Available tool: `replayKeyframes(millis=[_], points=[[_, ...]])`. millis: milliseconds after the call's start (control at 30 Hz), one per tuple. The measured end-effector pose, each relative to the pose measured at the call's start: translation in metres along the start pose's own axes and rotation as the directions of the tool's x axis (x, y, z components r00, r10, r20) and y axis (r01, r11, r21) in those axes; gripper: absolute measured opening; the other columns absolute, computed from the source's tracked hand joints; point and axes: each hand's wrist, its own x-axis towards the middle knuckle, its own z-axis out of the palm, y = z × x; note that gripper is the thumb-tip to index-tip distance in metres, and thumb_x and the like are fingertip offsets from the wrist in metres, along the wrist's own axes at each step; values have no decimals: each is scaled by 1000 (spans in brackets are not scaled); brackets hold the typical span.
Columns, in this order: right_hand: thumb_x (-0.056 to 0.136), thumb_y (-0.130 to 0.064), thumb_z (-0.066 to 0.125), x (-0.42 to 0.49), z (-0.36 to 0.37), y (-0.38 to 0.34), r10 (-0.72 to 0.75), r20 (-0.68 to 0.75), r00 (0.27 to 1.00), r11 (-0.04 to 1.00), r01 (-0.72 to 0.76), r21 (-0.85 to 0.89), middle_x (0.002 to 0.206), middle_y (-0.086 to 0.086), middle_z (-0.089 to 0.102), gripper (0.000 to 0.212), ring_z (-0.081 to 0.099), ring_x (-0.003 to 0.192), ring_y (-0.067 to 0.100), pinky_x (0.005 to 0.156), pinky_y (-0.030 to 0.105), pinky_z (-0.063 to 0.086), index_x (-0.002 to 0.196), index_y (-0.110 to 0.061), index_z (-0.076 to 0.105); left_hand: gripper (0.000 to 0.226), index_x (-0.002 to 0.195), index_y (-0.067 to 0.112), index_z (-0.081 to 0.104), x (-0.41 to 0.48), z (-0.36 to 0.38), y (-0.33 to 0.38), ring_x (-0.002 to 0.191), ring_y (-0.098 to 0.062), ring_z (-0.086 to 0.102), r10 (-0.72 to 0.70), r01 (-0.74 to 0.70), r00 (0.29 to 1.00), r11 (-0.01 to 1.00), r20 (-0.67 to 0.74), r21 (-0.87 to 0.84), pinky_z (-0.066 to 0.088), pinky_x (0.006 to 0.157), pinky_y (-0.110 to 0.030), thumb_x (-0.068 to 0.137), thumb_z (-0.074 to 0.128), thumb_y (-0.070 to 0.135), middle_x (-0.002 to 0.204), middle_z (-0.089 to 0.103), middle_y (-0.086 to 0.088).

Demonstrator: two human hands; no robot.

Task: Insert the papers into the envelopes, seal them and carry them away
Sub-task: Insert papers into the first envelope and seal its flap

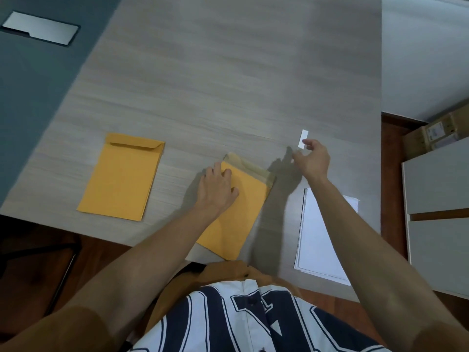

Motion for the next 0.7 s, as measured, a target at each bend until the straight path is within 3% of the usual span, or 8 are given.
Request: replayKeyframes(millis=[133,233,367,500,633,700], points=[[75,-40,80,-30,22,-1,-204,281,938,958,250,-139,124,1,61,64,54,114,22,94,34,46,132,-24,56,55,132,12,45,-9,1,-7,109,-30,48,33,-33,999,999,15,13,43,89,-38,94,47,51,126,43,-12],[71,-47,82,-47,37,1,-273,447,852,828,444,-342,135,-2,56,80,40,124,25,101,36,38,141,-30,46,54,130,14,48,-10,-2,-14,115,-29,49,62,-63,998,997,30,37,44,90,-40,94,48,54,128,46,-10],[72,-36,82,-64,48,2,-339,428,838,739,519,-430,132,1,55,76,40,123,25,101,36,38,140,-28,48,67,133,21,48,-7,-7,-24,123,-28,45,55,-59,996,997,73,52,39,97,-43,84,59,65,131,48,-8],[82,-16,71,-78,53,2,-428,405,808,653,586,-479,119,5,57,57,44,116,27,95,35,38,136,-23,53,89,129,17,41,-8,-12,-24,112,-24,45,25,-21,998,998,-57,64,39,90,-34,66,76,67,125,46,-6],[91,-2,51,-96,58,10,-465,451,761,602,646,-469,103,8,55,47,47,101,27,86,35,42,133,-22,58,106,152,23,19,-12,-4,-23,138,-29,32,128,-130,990,990,-53,-52,39,107,-40,71,81,51,154,27,-9],[86,4,53,-106,58,15,-471,481,740,586,670,-457,105,12,54,52,49,101,30,85,38,45,134,-17,58,95,153,24,21,-15,1,-25,142,-26,28,187,-189,982,979,-33,-75,36,111,-39,79,76,46,156,29,-5]])
